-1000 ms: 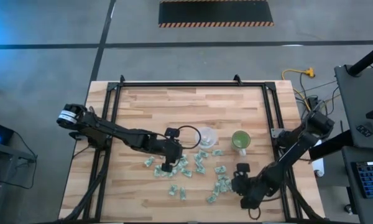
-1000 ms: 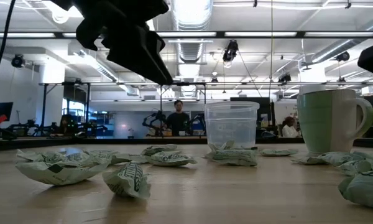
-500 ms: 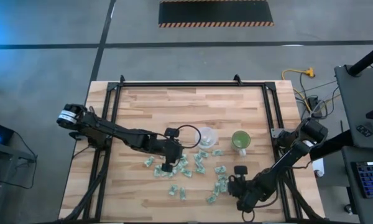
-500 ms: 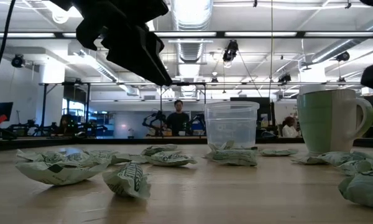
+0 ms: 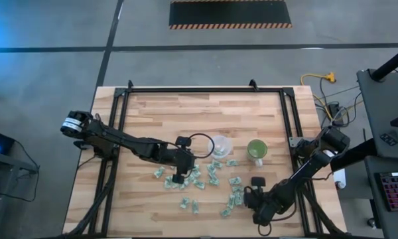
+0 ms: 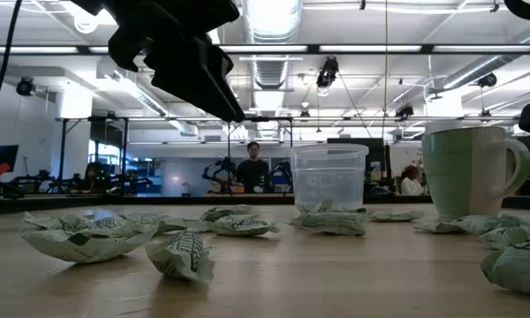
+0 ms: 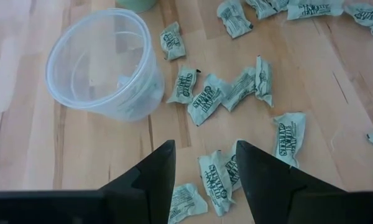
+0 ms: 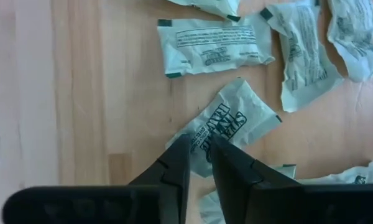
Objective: Pick and place Stevia / Truvia into bins
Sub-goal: Put the green stevia packet into the transparent container
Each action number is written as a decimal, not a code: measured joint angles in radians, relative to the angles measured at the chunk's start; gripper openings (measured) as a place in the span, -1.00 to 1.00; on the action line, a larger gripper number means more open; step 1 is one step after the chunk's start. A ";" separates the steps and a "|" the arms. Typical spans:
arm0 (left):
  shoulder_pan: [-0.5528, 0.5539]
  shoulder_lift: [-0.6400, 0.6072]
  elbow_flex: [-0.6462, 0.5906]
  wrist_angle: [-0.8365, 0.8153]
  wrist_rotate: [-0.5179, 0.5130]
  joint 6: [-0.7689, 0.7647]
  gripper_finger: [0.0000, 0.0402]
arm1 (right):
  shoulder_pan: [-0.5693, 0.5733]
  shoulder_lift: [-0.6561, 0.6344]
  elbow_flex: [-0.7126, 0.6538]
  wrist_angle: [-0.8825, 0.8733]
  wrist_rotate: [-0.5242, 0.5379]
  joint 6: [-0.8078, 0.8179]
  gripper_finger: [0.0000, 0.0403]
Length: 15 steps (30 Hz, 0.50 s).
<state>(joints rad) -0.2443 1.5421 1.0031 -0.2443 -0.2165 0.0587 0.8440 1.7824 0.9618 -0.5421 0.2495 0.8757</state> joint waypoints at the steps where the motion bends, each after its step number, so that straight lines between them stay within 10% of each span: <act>1: 0.000 0.000 0.000 0.000 0.000 0.000 -0.23 | 0.000 0.000 0.005 -0.002 0.002 -0.015 -0.80; 15: 0.000 0.000 0.000 0.000 0.000 0.000 -0.24 | -0.004 -0.029 0.076 -0.056 0.137 -0.166 -0.96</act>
<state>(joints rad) -0.2443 1.5421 1.0031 -0.2443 -0.2169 0.0589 0.8398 1.7538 1.0381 -0.5978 0.3867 0.7097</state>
